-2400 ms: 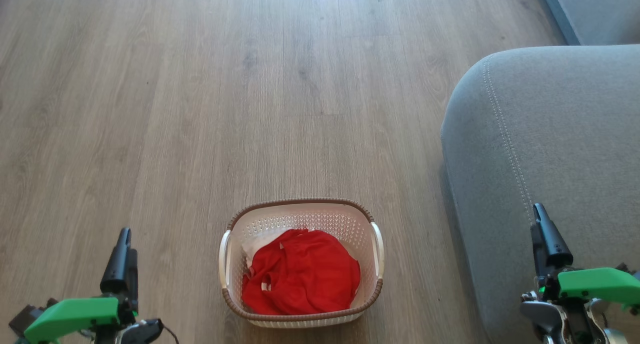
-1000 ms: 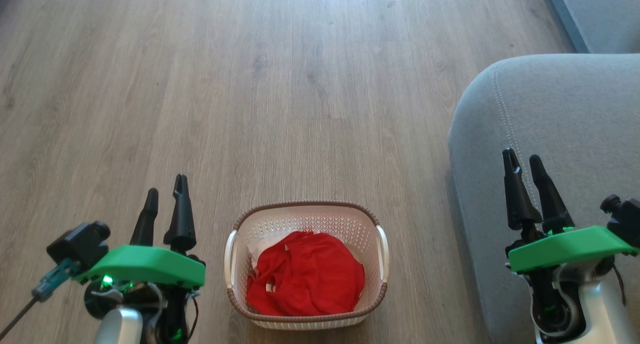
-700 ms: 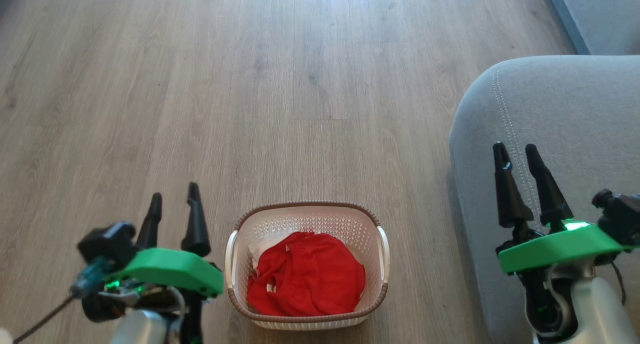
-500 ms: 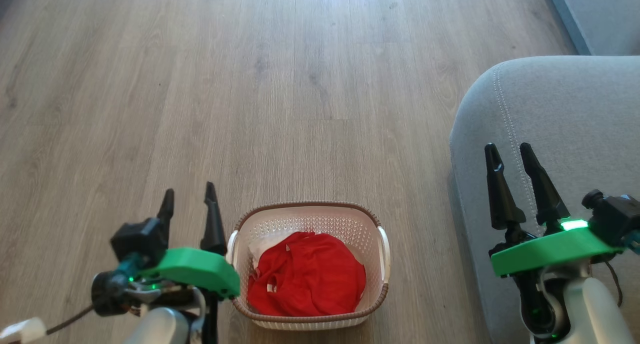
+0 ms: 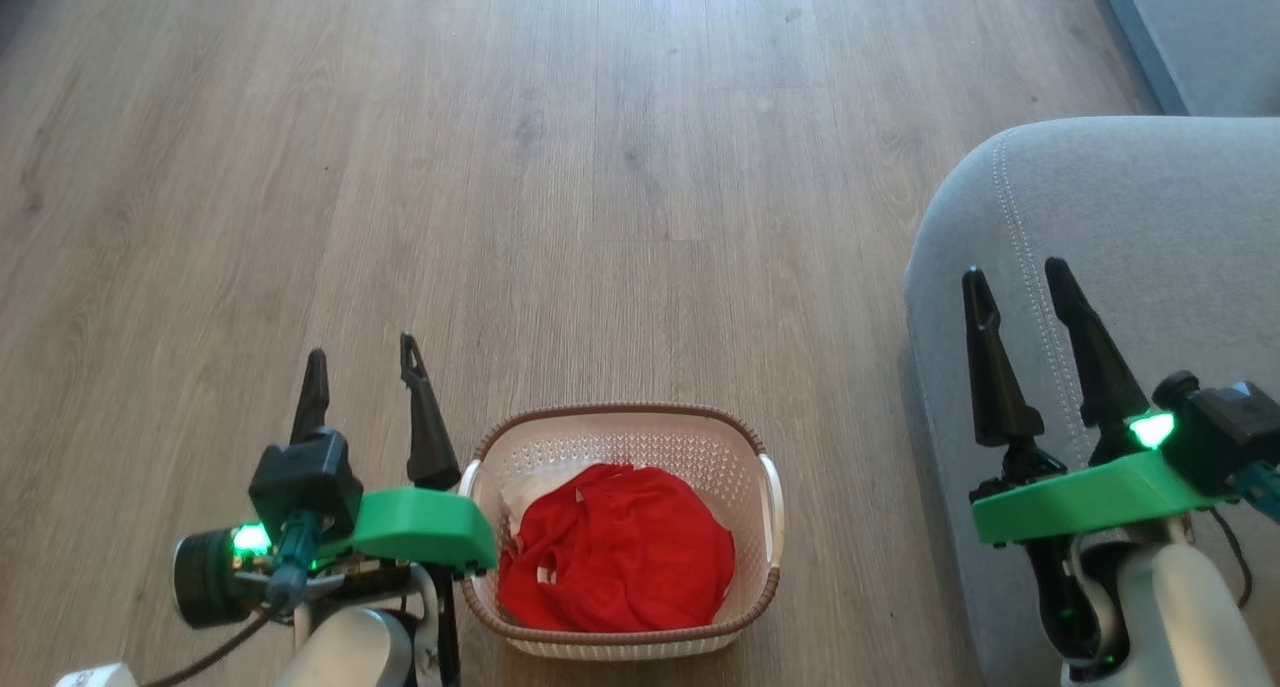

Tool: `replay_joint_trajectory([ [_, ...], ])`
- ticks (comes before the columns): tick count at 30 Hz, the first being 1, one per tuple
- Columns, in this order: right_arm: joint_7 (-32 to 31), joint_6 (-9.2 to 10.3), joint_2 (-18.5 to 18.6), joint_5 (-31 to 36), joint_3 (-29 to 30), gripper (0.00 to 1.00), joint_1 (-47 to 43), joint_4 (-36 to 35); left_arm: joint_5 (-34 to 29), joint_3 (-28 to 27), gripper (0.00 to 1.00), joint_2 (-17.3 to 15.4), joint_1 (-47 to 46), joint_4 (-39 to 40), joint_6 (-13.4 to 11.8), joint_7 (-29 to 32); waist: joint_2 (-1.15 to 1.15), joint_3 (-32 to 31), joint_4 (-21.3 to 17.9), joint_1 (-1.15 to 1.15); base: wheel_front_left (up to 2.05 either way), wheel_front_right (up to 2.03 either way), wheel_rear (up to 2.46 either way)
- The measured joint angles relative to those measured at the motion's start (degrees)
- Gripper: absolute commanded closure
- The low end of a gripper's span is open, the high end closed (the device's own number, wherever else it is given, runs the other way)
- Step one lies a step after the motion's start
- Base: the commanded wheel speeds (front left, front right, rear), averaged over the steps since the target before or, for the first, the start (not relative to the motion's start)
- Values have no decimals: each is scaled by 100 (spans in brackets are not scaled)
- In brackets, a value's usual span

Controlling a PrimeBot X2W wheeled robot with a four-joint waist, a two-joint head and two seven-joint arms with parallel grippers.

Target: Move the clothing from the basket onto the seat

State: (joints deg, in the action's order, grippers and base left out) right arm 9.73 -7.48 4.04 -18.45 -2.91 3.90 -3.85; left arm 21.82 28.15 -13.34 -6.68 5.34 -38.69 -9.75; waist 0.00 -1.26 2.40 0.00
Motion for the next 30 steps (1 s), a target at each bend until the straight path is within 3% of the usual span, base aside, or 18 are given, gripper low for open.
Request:
replay_joint_trajectory([
  [12,198,0,-13,749,-21,0,49,-286,-778,-27,0,27,-13,397,-336,-207,0,8,6,0,0,0,0],
  [16,254,0,-15,1049,-26,0,54,-333,-843,-34,0,114,-5,444,-271,-255,0,9,11,0,0,0,0],
  [19,300,0,-15,1237,-67,0,54,-327,-760,-236,0,320,69,258,81,-301,0,5,17,0,0,0,0],
  [26,431,-1,-30,1573,-126,0,35,-15,-827,-939,0,837,467,-550,1357,-412,0,-2,24,0,0,0,0],
  [30,475,-1,-40,1694,-122,0,16,275,-1101,-1192,0,969,471,-860,1886,-464,0,1,29,0,0,0,0],
])
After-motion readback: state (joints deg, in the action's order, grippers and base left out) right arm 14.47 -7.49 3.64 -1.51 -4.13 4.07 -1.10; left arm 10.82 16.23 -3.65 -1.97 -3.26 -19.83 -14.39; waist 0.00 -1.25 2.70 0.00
